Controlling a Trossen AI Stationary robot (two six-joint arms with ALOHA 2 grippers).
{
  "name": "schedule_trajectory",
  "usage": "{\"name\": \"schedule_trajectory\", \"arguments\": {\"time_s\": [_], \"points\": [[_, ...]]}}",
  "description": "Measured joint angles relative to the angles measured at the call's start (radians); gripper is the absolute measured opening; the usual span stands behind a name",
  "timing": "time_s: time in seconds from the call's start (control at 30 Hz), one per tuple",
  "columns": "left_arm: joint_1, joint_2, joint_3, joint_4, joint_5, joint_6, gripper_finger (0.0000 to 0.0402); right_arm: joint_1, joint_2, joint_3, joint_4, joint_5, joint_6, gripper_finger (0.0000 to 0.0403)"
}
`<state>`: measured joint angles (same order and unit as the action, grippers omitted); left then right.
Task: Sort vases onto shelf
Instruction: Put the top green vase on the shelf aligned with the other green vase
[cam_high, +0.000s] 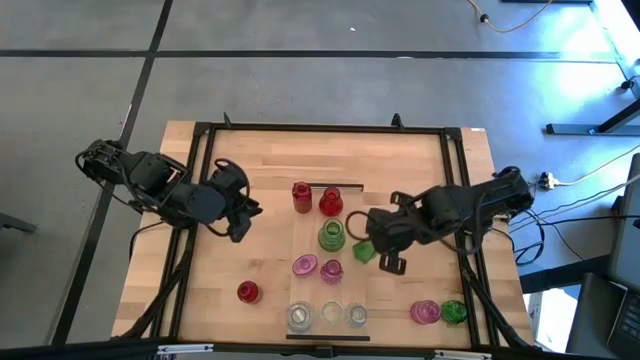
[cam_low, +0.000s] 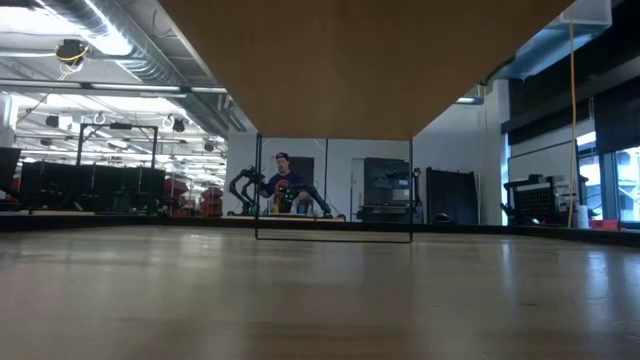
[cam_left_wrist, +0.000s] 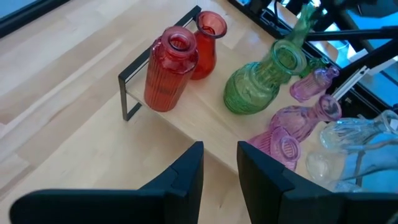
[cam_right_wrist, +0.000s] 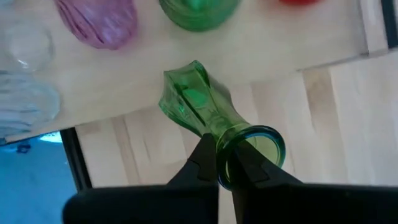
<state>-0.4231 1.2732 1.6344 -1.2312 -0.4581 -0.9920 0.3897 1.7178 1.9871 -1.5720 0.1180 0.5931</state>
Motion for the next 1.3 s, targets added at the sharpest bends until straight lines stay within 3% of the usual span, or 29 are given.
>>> {"name": "schedule_trajectory", "arguments": {"time_s": [0.2,0.77,1.3], "points": [[0.011,0.000,0.000,0.017,0.002,0.000,0.0090,-0.004,0.060,0.087,0.004,0.033,-0.054,0.0000],[0.011,0.000,0.000,0.050,0.008,-0.002,0.0090,-0.004,0.093,0.095,0.003,0.098,-0.117,0.0000],[0.011,0.000,0.000,0.062,0.027,0.000,0.0090,-0.004,0.094,0.094,0.002,0.053,-0.131,0.0003]]}}
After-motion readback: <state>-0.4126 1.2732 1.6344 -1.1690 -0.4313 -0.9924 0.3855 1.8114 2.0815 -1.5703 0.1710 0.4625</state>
